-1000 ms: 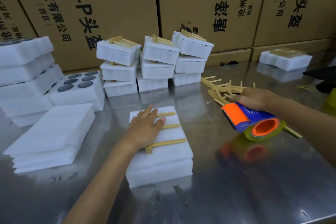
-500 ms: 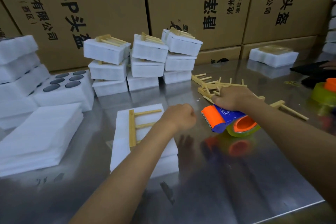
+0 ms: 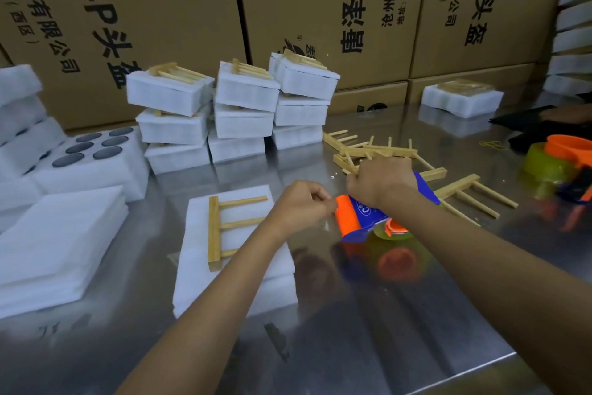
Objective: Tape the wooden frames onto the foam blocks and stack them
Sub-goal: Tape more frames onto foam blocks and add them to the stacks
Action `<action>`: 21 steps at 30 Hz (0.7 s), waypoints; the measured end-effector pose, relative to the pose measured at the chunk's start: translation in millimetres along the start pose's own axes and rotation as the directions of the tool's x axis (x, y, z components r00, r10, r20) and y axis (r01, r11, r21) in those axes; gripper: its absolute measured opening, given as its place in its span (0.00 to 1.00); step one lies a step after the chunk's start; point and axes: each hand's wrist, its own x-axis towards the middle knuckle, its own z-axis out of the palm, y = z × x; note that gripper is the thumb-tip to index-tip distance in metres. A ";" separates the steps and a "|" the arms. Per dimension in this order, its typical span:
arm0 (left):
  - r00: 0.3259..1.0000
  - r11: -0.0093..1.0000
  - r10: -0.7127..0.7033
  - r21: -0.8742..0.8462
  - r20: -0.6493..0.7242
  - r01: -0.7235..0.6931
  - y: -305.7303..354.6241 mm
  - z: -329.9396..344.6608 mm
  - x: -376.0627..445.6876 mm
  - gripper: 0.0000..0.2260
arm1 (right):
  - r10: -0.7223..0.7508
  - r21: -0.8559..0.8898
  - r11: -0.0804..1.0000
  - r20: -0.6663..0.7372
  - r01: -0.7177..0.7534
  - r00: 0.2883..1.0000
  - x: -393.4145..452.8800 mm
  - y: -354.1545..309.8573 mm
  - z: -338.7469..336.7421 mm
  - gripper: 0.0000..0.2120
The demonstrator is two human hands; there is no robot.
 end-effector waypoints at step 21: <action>0.999 0.952 -0.001 -0.305 0.054 0.017 3.2 -10.6 -13.7 0.13 | 0.342 0.148 0.933 -0.091 -0.327 0.935 -83.7 9.8 7.9 0.22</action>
